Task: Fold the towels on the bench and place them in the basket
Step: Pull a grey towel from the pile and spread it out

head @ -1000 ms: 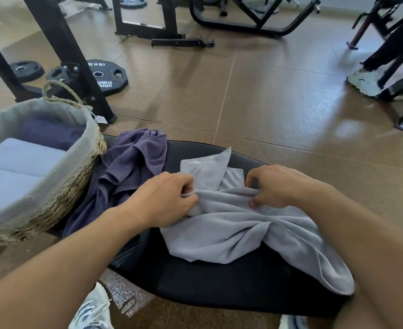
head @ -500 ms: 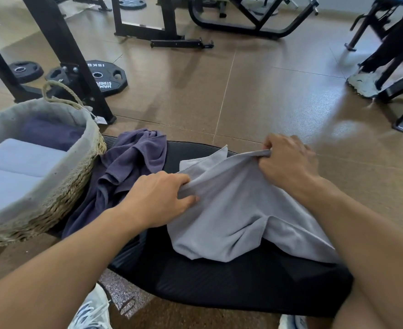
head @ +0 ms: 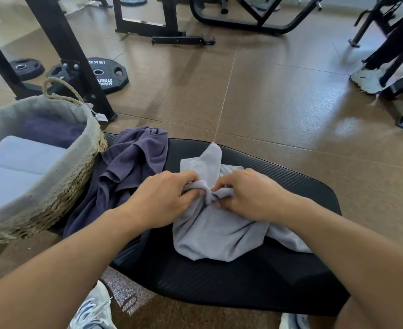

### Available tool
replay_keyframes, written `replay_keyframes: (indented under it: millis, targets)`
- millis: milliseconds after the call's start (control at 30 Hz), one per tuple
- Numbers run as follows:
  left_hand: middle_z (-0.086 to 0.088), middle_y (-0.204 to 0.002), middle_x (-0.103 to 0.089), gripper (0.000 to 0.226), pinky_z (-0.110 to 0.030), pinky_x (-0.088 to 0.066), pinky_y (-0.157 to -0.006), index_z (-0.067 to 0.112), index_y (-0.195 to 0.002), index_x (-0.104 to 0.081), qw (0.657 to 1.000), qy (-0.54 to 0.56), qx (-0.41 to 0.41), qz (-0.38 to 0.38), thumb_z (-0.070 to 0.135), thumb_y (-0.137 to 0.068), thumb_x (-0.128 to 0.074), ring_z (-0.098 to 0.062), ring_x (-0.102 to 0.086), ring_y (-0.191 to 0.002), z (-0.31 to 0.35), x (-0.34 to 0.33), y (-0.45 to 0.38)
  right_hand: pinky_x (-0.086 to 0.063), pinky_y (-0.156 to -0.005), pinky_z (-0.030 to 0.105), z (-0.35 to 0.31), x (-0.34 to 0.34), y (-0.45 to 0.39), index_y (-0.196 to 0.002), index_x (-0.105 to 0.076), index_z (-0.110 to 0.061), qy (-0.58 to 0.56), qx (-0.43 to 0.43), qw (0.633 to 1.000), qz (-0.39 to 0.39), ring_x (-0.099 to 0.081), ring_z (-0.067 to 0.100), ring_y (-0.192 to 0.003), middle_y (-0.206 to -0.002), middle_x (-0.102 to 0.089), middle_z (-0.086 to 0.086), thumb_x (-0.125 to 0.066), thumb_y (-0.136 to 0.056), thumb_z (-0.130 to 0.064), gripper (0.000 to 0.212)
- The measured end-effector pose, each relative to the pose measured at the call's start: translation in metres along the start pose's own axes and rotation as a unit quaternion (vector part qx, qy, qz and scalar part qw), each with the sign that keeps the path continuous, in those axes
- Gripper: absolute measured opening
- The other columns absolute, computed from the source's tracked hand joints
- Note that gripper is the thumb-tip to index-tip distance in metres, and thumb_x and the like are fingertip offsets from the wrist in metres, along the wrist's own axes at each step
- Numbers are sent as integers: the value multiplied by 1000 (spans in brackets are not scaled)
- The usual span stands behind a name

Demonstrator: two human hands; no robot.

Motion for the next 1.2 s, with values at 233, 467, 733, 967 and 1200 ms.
replay_keyframes:
  millis: [233,467,733,967,1200]
  targets:
    - [14,-80,-54,31,-35,-44,-84,31,-78,-55,993,-55,-103,3,60,-87,-62,-14,-49,-86,-3,-8,-4,-40,-68,34,42,30,-3,-92,-67,-32,27,-107,991,78,-64,30,-97,-98,-70,-4,-58,-88,-31,11]
    - [13,-97,-69,40,-25,-44,-94,18,-78,-68,993,35,-116,11,58,-82,-72,0,-57,-106,13,-4,-4,-42,-75,35,75,52,-6,-102,-71,-35,7,-199,967,158,-65,31,-101,-106,-72,1,-55,-89,-25,23]
    - [7,-56,-48,45,-34,-34,-54,14,-65,-48,996,85,10,-22,48,-85,-72,-11,-42,-55,-7,6,-6,-37,-76,38,104,71,-6,-110,-61,-26,-7,-269,931,244,-62,36,-98,-108,-69,11,-48,-93,-22,22]
    - [5,-67,-63,38,-34,-47,-64,20,-65,-61,976,75,183,87,50,-84,-69,-17,-61,-72,-58,24,-3,-44,-85,42,97,62,-13,-127,-53,-32,3,-253,951,179,-61,34,-111,-118,-67,8,-58,-91,-42,38]
    - [5,-74,-65,58,-31,-47,-69,20,-64,-58,956,-125,249,-88,76,-76,-59,-20,-64,-76,-76,25,8,-42,-77,35,110,48,-4,-106,-61,-23,88,-270,958,29,-64,28,-109,-111,-67,0,-67,-87,-40,27]
Point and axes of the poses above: each hand's wrist, its own y-axis away from the middle knuckle, its own x-axis out of the back of the hand, z = x × y, the point moved 7 cm from there along -y, towards the middle knuckle
